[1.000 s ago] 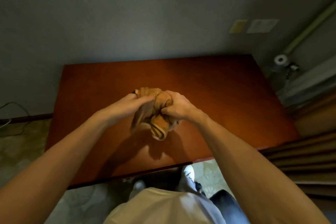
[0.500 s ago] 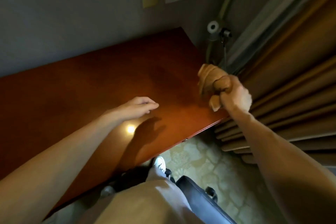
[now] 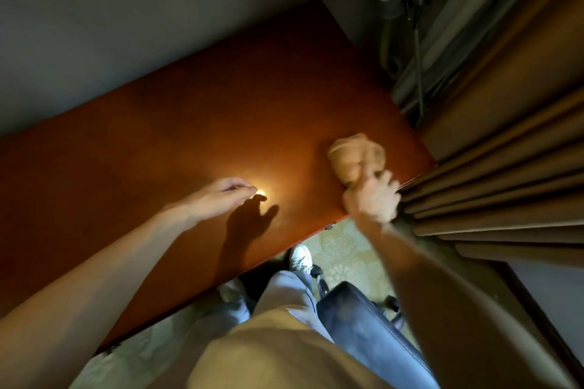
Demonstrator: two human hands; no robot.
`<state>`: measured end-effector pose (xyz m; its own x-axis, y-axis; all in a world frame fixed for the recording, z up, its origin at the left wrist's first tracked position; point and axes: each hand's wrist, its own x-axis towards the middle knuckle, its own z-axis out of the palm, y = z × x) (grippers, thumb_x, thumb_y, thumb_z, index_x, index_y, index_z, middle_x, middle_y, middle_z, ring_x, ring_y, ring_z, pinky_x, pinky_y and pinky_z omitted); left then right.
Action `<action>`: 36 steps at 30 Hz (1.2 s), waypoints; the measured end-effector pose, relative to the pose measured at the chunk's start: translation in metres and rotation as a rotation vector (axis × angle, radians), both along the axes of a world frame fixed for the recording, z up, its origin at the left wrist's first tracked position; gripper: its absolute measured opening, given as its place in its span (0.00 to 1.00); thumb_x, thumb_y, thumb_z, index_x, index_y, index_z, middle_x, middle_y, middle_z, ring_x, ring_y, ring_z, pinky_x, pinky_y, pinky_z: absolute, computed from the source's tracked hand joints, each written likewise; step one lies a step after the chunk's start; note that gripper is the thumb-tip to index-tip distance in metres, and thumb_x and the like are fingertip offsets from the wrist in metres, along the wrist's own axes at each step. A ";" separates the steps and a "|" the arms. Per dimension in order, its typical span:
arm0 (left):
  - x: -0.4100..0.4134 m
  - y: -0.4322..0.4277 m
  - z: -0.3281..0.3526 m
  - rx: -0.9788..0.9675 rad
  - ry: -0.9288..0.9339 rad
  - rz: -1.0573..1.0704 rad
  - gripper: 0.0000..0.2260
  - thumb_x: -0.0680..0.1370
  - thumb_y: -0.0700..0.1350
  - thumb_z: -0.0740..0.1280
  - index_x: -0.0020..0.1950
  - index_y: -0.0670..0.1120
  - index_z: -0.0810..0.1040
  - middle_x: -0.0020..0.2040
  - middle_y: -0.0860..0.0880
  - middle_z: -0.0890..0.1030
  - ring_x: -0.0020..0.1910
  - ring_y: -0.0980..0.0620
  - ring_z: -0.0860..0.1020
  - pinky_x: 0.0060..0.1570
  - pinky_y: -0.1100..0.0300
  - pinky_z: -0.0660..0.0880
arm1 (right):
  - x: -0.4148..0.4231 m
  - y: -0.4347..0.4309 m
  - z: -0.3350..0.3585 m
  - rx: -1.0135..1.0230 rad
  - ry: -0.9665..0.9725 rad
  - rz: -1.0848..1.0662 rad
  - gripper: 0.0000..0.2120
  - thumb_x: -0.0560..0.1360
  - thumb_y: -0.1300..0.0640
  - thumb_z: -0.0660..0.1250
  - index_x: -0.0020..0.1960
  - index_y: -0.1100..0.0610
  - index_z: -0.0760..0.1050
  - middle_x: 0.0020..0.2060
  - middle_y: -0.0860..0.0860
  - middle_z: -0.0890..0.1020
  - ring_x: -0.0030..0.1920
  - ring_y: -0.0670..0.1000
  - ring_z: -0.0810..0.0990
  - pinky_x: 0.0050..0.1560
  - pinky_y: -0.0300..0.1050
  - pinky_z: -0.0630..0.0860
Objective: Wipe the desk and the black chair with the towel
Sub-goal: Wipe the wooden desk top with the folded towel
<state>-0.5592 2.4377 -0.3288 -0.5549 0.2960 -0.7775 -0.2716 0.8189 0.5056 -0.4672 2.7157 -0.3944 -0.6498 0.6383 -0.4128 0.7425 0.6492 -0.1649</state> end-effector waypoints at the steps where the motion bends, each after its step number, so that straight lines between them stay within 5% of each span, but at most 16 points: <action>1: 0.002 -0.006 -0.001 -0.003 -0.005 0.031 0.17 0.82 0.61 0.65 0.68 0.56 0.76 0.64 0.54 0.80 0.62 0.57 0.79 0.74 0.45 0.70 | 0.003 -0.034 0.001 -0.005 -0.003 0.054 0.41 0.76 0.50 0.67 0.82 0.43 0.48 0.63 0.59 0.72 0.62 0.64 0.72 0.60 0.61 0.75; 3: 0.006 -0.017 -0.004 -0.004 0.007 0.092 0.15 0.82 0.61 0.65 0.65 0.57 0.78 0.63 0.55 0.81 0.61 0.56 0.80 0.74 0.44 0.69 | 0.007 -0.099 0.007 -0.164 -0.038 0.249 0.36 0.77 0.48 0.66 0.81 0.46 0.54 0.62 0.57 0.72 0.62 0.62 0.74 0.59 0.56 0.75; 5: 0.008 -0.033 -0.004 -0.063 0.035 0.095 0.15 0.80 0.65 0.65 0.62 0.59 0.78 0.63 0.55 0.80 0.62 0.53 0.79 0.72 0.46 0.71 | 0.003 -0.156 0.012 -0.555 -0.149 0.394 0.26 0.77 0.51 0.65 0.74 0.52 0.68 0.64 0.58 0.76 0.64 0.61 0.77 0.61 0.53 0.76; 8: 0.010 -0.070 0.002 -0.160 0.055 -0.006 0.13 0.82 0.64 0.63 0.63 0.61 0.77 0.67 0.54 0.76 0.68 0.50 0.74 0.70 0.48 0.71 | -0.007 -0.193 0.022 -0.787 -0.178 0.371 0.21 0.76 0.49 0.63 0.67 0.51 0.77 0.61 0.57 0.82 0.63 0.60 0.80 0.61 0.49 0.78; 11: 0.020 -0.115 0.014 -0.004 0.078 0.212 0.12 0.85 0.57 0.63 0.66 0.57 0.77 0.66 0.57 0.76 0.65 0.56 0.75 0.68 0.52 0.70 | -0.017 -0.177 0.026 -0.492 -0.014 0.331 0.18 0.76 0.49 0.64 0.64 0.52 0.78 0.56 0.56 0.84 0.57 0.61 0.84 0.53 0.49 0.79; 15: 0.042 -0.173 0.014 0.046 0.103 0.335 0.11 0.86 0.55 0.62 0.65 0.55 0.76 0.59 0.61 0.76 0.58 0.61 0.76 0.49 0.66 0.69 | -0.038 -0.130 0.038 -0.056 0.293 0.335 0.23 0.74 0.53 0.67 0.69 0.47 0.72 0.58 0.56 0.79 0.56 0.63 0.80 0.51 0.55 0.79; 21: 0.104 -0.296 -0.009 0.088 0.098 0.417 0.09 0.86 0.53 0.62 0.63 0.53 0.77 0.56 0.57 0.79 0.56 0.59 0.78 0.43 0.72 0.69 | -0.019 -0.201 0.018 0.130 -0.046 0.442 0.31 0.78 0.56 0.68 0.78 0.47 0.61 0.70 0.60 0.69 0.65 0.64 0.72 0.54 0.58 0.77; 24: 0.136 -0.376 -0.017 0.132 0.039 0.477 0.12 0.86 0.53 0.62 0.66 0.52 0.76 0.61 0.57 0.78 0.58 0.59 0.78 0.48 0.69 0.72 | 0.027 -0.313 -0.014 0.192 -0.068 0.473 0.34 0.74 0.53 0.71 0.77 0.47 0.63 0.71 0.62 0.69 0.69 0.65 0.69 0.51 0.57 0.79; 27: 0.167 -0.465 -0.033 0.141 0.008 0.633 0.12 0.85 0.55 0.64 0.65 0.52 0.79 0.61 0.53 0.82 0.60 0.54 0.81 0.64 0.54 0.75 | 0.073 -0.444 -0.024 0.176 0.051 0.659 0.39 0.68 0.53 0.75 0.77 0.47 0.67 0.69 0.63 0.71 0.73 0.67 0.65 0.53 0.57 0.79; 30: 0.195 -0.534 -0.043 0.081 0.027 0.800 0.09 0.84 0.53 0.66 0.59 0.51 0.81 0.57 0.50 0.84 0.57 0.50 0.83 0.64 0.50 0.77 | 0.108 -0.575 -0.011 0.011 -0.004 0.826 0.35 0.74 0.47 0.71 0.78 0.42 0.62 0.75 0.58 0.63 0.77 0.63 0.59 0.58 0.55 0.76; 32: 0.208 -0.561 -0.045 0.057 0.028 0.845 0.08 0.84 0.51 0.66 0.55 0.48 0.81 0.48 0.50 0.83 0.47 0.51 0.83 0.48 0.57 0.77 | 0.119 -0.646 -0.007 -0.199 -0.076 0.907 0.33 0.75 0.47 0.70 0.77 0.39 0.62 0.78 0.55 0.59 0.76 0.61 0.61 0.55 0.53 0.74; 34: 0.218 -0.585 -0.042 0.031 0.053 0.852 0.07 0.84 0.49 0.67 0.55 0.46 0.79 0.43 0.49 0.80 0.39 0.53 0.79 0.38 0.60 0.72 | 0.123 -0.697 -0.008 -0.537 -0.136 0.848 0.26 0.76 0.49 0.69 0.72 0.41 0.69 0.72 0.54 0.71 0.68 0.60 0.72 0.54 0.50 0.75; 36: 0.225 -0.608 -0.041 0.017 0.136 0.878 0.05 0.83 0.48 0.67 0.56 0.48 0.78 0.48 0.46 0.81 0.44 0.50 0.79 0.45 0.56 0.75 | 0.126 -0.723 -0.002 -0.889 -0.160 0.628 0.17 0.78 0.50 0.68 0.66 0.47 0.76 0.59 0.52 0.81 0.61 0.58 0.79 0.56 0.49 0.78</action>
